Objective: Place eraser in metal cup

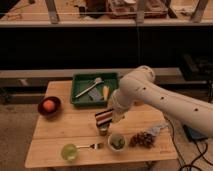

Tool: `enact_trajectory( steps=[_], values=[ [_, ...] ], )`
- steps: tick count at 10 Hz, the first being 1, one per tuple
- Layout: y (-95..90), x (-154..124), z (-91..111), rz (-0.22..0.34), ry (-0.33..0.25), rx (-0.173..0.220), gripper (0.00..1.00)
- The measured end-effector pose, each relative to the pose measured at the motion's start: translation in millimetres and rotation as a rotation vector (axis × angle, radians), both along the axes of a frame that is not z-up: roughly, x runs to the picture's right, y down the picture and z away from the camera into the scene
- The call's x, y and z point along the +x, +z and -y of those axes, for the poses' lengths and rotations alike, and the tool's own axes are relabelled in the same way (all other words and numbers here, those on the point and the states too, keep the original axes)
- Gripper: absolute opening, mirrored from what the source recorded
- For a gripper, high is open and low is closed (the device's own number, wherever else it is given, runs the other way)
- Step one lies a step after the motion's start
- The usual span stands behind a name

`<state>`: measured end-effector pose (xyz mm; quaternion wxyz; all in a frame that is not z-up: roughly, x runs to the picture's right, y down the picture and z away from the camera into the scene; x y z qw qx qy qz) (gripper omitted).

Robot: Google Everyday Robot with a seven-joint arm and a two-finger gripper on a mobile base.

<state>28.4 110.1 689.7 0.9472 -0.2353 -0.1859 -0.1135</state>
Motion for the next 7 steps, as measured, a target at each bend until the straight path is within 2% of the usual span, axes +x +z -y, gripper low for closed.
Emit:
enact_trajectory(
  steps=[2,4,7],
  values=[
    [17.1,-12.0,-13.2,0.010,-0.013,-0.010,0.14],
    [22.6,-27.5,-15.3,0.019,-0.026,-0.024,0.14],
    [30.1,-31.4,-19.8,0.019,-0.037,-0.041,0.14]
  ],
)
